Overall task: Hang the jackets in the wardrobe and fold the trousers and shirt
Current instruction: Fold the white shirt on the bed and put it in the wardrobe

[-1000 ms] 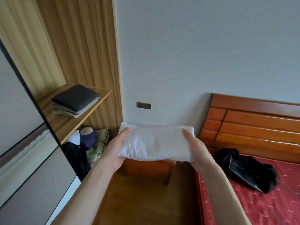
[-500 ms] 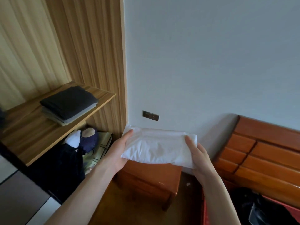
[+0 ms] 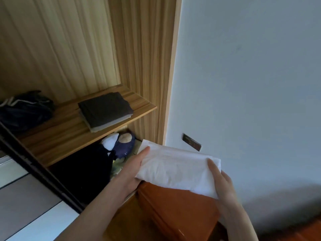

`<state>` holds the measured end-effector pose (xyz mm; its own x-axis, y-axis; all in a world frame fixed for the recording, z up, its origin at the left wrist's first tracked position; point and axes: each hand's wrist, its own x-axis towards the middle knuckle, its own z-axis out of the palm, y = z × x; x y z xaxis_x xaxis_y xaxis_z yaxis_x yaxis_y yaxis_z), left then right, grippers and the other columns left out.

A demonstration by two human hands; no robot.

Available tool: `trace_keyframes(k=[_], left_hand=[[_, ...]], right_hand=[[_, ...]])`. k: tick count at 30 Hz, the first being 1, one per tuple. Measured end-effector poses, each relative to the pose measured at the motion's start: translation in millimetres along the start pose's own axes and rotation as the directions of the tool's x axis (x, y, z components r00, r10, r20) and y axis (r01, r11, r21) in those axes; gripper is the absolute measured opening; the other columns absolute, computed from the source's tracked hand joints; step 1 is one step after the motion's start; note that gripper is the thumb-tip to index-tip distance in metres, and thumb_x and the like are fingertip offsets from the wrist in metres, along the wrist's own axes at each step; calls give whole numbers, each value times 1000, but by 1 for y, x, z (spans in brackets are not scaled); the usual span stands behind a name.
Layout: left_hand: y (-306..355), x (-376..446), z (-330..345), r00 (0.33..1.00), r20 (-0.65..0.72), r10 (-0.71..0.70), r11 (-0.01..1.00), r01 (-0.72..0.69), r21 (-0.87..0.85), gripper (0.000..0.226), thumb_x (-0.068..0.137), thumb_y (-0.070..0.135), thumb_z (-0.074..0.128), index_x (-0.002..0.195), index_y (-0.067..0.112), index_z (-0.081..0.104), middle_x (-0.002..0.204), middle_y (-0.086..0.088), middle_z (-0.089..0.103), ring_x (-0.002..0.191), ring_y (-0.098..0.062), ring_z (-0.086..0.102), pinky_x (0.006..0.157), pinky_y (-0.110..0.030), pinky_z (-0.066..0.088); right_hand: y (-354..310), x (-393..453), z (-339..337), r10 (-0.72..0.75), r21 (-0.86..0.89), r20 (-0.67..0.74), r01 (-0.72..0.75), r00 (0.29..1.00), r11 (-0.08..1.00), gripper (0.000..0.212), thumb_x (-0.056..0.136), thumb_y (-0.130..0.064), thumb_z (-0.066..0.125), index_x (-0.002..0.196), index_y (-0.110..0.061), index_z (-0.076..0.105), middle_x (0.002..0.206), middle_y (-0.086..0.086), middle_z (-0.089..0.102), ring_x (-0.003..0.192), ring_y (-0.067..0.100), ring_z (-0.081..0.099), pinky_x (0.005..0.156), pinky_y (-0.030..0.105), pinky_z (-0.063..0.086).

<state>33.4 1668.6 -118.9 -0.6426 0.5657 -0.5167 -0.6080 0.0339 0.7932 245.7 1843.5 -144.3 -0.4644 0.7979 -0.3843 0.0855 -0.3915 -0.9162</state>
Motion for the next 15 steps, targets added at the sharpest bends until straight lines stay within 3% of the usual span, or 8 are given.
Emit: trace_keyframes(k=[2, 4, 7, 9, 11, 13, 15], left_hand=[[8, 9, -11, 995, -90, 34, 999, -37, -35, 47, 91, 45, 76, 127, 15, 70, 112, -12, 79, 107, -32, 75, 97, -50, 59], [16, 15, -24, 990, -136, 39, 997, -49, -65, 47, 94, 44, 73, 131, 16, 68, 112, -13, 79, 105, -32, 75, 81, -44, 63], [30, 22, -46, 981, -187, 50, 995, -65, -78, 50, 96, 48, 70, 131, 12, 69, 103, -14, 79, 80, -31, 76, 59, -44, 64], [40, 30, -61, 977, -205, 64, 990, -88, -109, 51, 97, 47, 67, 131, 9, 69, 102, -16, 78, 71, -29, 75, 52, -43, 62], [51, 38, -75, 972, -220, 82, 982, -117, -151, 48, 100, 44, 64, 131, 9, 68, 110, -18, 78, 90, -32, 77, 67, -40, 63], [62, 47, -89, 962, -263, 77, 972, -131, -193, 46, 100, 44, 65, 130, 9, 68, 113, -17, 78, 108, -37, 73, 96, -52, 57], [78, 57, -102, 951, -295, 90, 965, -157, -212, 45, 100, 43, 65, 128, 9, 69, 114, -17, 78, 112, -38, 72, 105, -55, 51]], right_hand=[[-5, 20, 20, -2, -41, 50, 4, 999, 999, 52, 86, -63, 74, 116, -21, 75, 100, 1, 81, 91, 27, 80, 75, 50, 66], [-9, 36, 41, 7, -59, 108, -1, 994, 998, 51, 86, -63, 75, 115, -21, 76, 102, 2, 81, 93, 30, 79, 77, 54, 65], [-16, 54, 76, 7, -66, 201, 6, 980, 998, 43, 86, -59, 77, 110, -23, 79, 104, 7, 81, 93, 35, 79, 74, 59, 64], [-22, 66, 101, -14, -72, 247, 33, 969, 997, 41, 87, -55, 77, 109, -20, 79, 102, 9, 81, 90, 35, 79, 65, 52, 65], [-28, 78, 127, -34, -115, 287, 70, 957, 991, 43, 88, -54, 75, 111, -19, 77, 99, 5, 81, 88, 27, 80, 62, 42, 64], [-34, 91, 155, -47, -161, 315, 102, 948, 982, 46, 87, -58, 76, 114, -20, 75, 101, 2, 81, 91, 25, 79, 67, 43, 65], [-40, 104, 184, -63, -193, 326, 132, 943, 972, 47, 89, -59, 74, 117, -22, 74, 100, 1, 81, 93, 26, 78, 74, 46, 66]])
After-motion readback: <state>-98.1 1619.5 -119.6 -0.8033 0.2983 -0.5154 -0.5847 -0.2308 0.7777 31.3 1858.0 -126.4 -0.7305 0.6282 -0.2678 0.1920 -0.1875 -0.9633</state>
